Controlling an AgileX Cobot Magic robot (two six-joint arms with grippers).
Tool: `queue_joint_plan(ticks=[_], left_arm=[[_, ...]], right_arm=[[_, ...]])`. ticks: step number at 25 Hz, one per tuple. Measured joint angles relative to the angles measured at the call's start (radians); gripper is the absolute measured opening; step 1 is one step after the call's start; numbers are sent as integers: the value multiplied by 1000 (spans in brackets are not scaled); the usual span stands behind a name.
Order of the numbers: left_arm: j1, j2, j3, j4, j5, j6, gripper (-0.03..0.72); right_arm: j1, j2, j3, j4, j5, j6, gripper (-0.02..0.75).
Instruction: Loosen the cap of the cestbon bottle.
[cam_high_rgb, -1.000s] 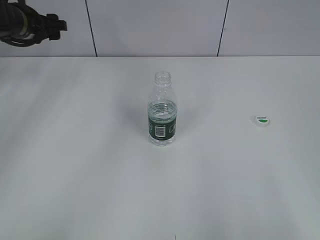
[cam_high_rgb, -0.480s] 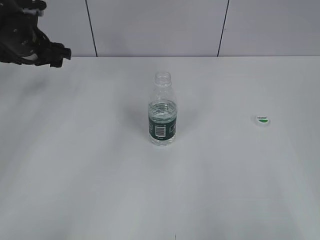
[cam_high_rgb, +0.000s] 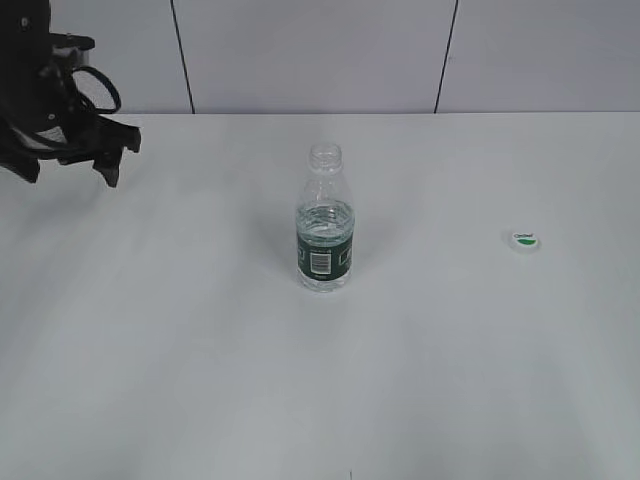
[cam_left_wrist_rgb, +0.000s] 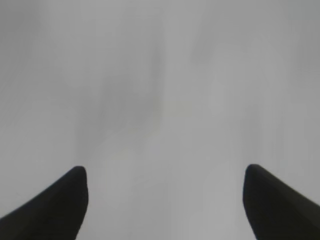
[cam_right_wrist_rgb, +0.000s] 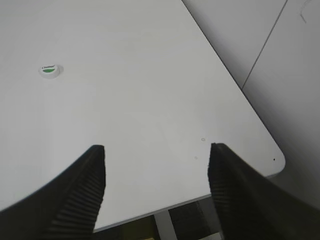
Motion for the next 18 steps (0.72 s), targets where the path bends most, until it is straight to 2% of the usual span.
queue_joint_plan(ticks=[11, 18], left_arm=[[0, -76, 0, -205, 300, 200, 571], [0, -121, 0, -233, 388, 266, 564]], right_arm=[[0, 0, 0, -1, 0, 1, 494], [0, 0, 0, -1, 0, 1, 494]])
